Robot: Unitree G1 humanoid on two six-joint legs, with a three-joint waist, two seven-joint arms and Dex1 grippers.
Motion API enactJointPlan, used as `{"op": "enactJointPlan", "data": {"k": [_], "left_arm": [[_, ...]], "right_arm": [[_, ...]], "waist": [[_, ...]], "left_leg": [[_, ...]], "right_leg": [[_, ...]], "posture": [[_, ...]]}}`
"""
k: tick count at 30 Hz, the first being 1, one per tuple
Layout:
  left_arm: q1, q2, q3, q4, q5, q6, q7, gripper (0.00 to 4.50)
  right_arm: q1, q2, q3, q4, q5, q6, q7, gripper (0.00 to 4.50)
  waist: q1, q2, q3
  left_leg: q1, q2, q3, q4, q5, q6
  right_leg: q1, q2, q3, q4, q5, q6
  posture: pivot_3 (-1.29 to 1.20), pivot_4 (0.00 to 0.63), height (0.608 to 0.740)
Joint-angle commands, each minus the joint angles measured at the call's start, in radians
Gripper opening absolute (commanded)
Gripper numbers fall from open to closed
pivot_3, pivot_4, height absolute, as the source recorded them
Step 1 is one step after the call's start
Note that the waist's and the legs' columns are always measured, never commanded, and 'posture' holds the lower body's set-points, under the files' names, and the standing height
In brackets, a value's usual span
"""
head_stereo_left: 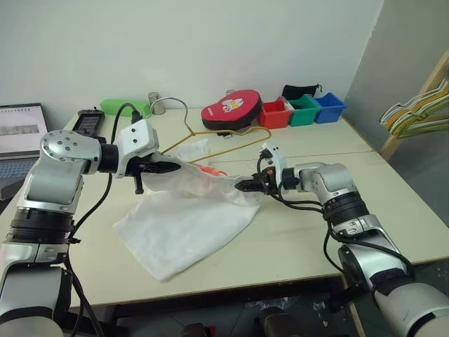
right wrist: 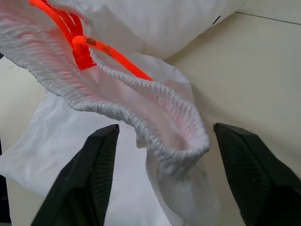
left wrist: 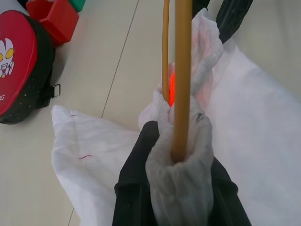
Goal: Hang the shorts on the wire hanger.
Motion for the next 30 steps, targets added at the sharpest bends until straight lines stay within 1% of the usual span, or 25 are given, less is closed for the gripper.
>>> {"op": "enactJointPlan", "data": {"k": [1,3,4,5,8,11,17,21,23,27,30], "left_arm": [[-0.024,0.014,0.021,0.002,-0.005,-0.026,0.012,0.04],[-0.031,0.012,0.02,0.011,-0.003,-0.031,0.013,0.04],[-0.034,0.012,0.018,0.016,-0.002,-0.034,0.013,0.04],[-0.038,0.011,0.017,0.022,0.0,-0.039,0.015,0.04],[-0.048,0.006,0.012,0.036,0.004,-0.048,0.019,0.04],[-0.053,0.003,0.012,0.043,0.005,-0.054,0.026,0.04],[-0.044,0.011,0.013,0.049,0.006,-0.064,0.029,0.04],[0.001,0.044,0.017,0.022,-0.004,-0.043,0.001,0.04],[0.049,0.075,0.013,-0.012,-0.013,-0.028,-0.037,0.04],[0.161,0.14,-0.004,-0.075,-0.011,-0.036,-0.109,0.04],[0.174,0.153,-0.021,-0.041,0.025,-0.084,-0.097,0.04]], "right_arm": [[-0.005,-0.023,-0.028,-0.076,0.038,0.025,0.013,2.21],[0.004,-0.034,-0.018,-0.097,0.043,0.033,0.022,1.88],[0.006,-0.036,-0.016,-0.102,0.043,0.035,0.022,1.59],[0.006,-0.038,-0.016,-0.106,0.046,0.037,0.02,1.41],[0.001,-0.038,-0.025,-0.113,0.061,0.043,0.016,0.64],[-0.001,-0.031,-0.03,-0.123,0.072,0.048,0.005,0.05],[0.019,-0.05,-0.001,-0.154,0.052,0.031,0.008,0.05],[0.052,-0.144,0.064,-0.236,-0.039,-0.08,0.0,0.05],[0.063,-0.202,0.078,-0.275,-0.066,-0.122,0.004,0.05],[0.069,-0.274,0.077,-0.337,-0.066,-0.131,0.019,0.05],[0.072,-0.303,0.082,-0.383,-0.06,-0.123,0.026,0.05]], "waist": [[0.0,0.0,0.0],[0.0,0.0,0.0],[0.0,0.0,0.0],[0.0,0.0,0.0],[-0.001,0.0,0.0],[0.0,0.0,0.0],[0.0,0.0,0.0],[0.0,0.0,0.0],[0.0,0.001,0.0],[-0.001,0.001,0.0],[0.0,0.001,0.0]], "left_leg": [[0.0,0.0,0.0,0.0,0.0,0.0],[0.0,0.0,0.0,0.0,0.0,0.0],[0.0,0.0,0.0,0.0,0.0,0.0],[0.0,0.0,0.0,0.0,0.0,0.0],[0.0,0.0,0.0,0.0,0.0,0.0],[0.0,0.0,0.0,0.0,0.0,0.0],[0.0,0.0,0.0,0.0,0.0,0.0],[-0.001,0.0,0.0,0.0,0.0,0.0],[-0.002,0.0,0.0,-0.001,0.0,0.0],[-0.004,0.0,0.001,-0.001,0.0,0.0],[-0.004,0.001,0.001,-0.002,0.0,0.0]], "right_leg": [[0.0,0.0,0.0,0.0,0.0,0.0],[0.0,0.0,0.0,0.0,0.0,0.0],[0.0,0.0,0.0,0.0,0.0,0.0],[0.0,0.0,0.0,0.0,0.0,0.0],[0.0,0.0,0.0,0.0,0.0,0.0],[0.0,0.0,0.0,0.0,0.0,0.0],[0.0,0.0,0.0,-0.001,0.0,0.0],[0.0,0.0,0.0,-0.002,0.0,0.0],[-0.001,0.0,0.0,-0.002,-0.001,0.001],[-0.002,0.0,0.0,-0.003,-0.001,0.001],[-0.002,0.0,-0.001,-0.003,-0.001,0.001]], "posture": [[-0.01,0.0,0.74],[-0.01,0.0,0.74],[-0.01,0.0,0.74],[-0.01,0.0,0.74],[-0.02,0.0,0.74],[-0.02,0.0,0.74],[-0.01,0.0,0.74],[0.0,0.0,0.74],[0.0,0.0,0.74],[-0.01,0.0,0.74],[-0.02,0.0,0.74]]}}
